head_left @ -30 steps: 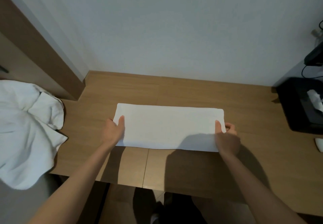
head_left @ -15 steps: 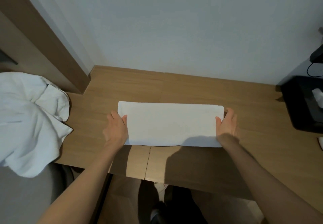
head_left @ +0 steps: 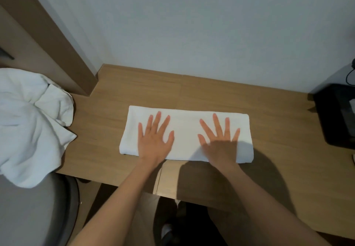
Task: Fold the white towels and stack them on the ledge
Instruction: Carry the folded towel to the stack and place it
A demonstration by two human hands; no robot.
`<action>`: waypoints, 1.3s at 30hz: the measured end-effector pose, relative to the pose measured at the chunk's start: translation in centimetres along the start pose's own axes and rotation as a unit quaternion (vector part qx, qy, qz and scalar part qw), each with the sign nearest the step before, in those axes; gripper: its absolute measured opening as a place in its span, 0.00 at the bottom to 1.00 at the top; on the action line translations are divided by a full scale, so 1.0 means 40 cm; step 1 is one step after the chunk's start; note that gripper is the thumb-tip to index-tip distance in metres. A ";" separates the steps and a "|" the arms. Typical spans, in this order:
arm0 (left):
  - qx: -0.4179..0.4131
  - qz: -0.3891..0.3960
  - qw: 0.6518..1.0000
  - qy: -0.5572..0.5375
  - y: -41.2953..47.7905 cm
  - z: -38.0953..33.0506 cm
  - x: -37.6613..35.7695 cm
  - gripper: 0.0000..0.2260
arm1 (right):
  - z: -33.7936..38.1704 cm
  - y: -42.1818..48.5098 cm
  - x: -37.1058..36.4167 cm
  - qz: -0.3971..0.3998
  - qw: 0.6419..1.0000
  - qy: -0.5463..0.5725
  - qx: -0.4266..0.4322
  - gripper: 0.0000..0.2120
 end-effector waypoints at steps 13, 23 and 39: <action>0.144 -0.015 0.963 -0.226 0.012 0.192 0.047 0.30 | -0.163 -0.021 0.054 0.060 0.947 0.242 -0.202 0.28; 0.219 0.006 0.905 -0.364 0.068 0.201 0.069 0.18 | -0.181 0.058 0.071 0.077 0.921 0.310 -0.222 0.27; 0.263 -0.099 0.857 -0.432 -0.062 0.258 0.193 0.22 | -0.094 0.071 0.212 -0.014 0.911 0.397 -0.114 0.22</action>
Point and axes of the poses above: each hand's wrist, its own y-axis towards the middle knuckle, its own x-axis out of the back of the hand, z = x × y, the point moved 1 cm from there along y, towards the middle knuckle, and after that the axes turned 6 degrees about -z, right-handed, at the moved point
